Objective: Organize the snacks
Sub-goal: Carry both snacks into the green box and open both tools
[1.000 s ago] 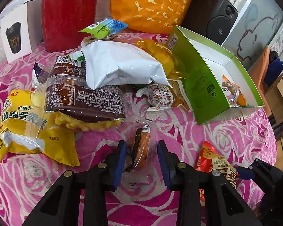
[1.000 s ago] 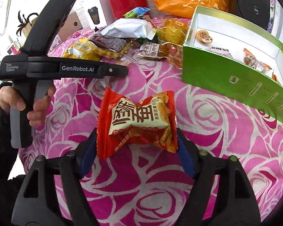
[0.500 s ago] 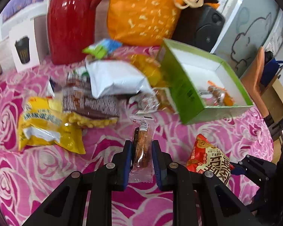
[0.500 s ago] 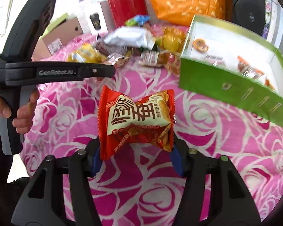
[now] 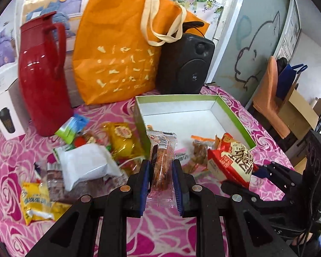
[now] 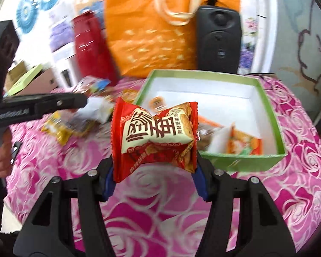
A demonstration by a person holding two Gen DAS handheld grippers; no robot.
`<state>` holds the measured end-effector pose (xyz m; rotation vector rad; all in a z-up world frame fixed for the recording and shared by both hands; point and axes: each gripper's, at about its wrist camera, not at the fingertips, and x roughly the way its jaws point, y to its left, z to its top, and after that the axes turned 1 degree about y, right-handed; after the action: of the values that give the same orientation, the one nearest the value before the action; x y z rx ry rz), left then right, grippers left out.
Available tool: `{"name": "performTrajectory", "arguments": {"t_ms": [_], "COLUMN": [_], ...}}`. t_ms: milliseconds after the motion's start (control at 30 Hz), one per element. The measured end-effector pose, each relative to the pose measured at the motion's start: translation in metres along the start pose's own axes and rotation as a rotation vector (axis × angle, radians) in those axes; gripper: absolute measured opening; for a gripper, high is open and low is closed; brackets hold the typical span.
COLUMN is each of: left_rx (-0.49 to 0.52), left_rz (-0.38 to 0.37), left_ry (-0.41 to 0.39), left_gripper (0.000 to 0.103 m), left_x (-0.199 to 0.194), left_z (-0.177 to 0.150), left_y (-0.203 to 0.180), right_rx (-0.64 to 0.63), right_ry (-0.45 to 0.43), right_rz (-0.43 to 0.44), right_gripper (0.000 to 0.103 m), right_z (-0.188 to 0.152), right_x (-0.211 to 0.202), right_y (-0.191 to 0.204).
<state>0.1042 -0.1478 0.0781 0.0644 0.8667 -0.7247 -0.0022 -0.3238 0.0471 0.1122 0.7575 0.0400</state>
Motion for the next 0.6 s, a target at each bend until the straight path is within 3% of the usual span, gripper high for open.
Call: {"name": "performTrajectory", "arguments": {"t_ms": [233,500,567,600], "left_rx": [0.015,0.022,0.024,0.026], "left_rz": [-0.006,-0.002,0.001,0.009], "left_ry": [0.056,0.097,0.104,0.097], "left_gripper": [0.021,0.021,0.023,0.028], "left_x": [0.046,0.089,0.099,0.101], "left_z": [0.024,0.040,0.042,0.042], "left_y": [-0.014,-0.018,-0.017,-0.016], "right_rx": [0.053,0.070,0.062,0.046], "right_ry": [0.002,0.022,0.023,0.026], "right_rz": [-0.050,-0.040,-0.029,-0.027], "right_gripper": [0.061,0.062,0.065,0.068], "right_z": [0.018,0.040,0.043,0.044], "right_x": [0.028,0.068,0.078,0.085], "right_y": [-0.035,-0.063,-0.065,-0.066]}}
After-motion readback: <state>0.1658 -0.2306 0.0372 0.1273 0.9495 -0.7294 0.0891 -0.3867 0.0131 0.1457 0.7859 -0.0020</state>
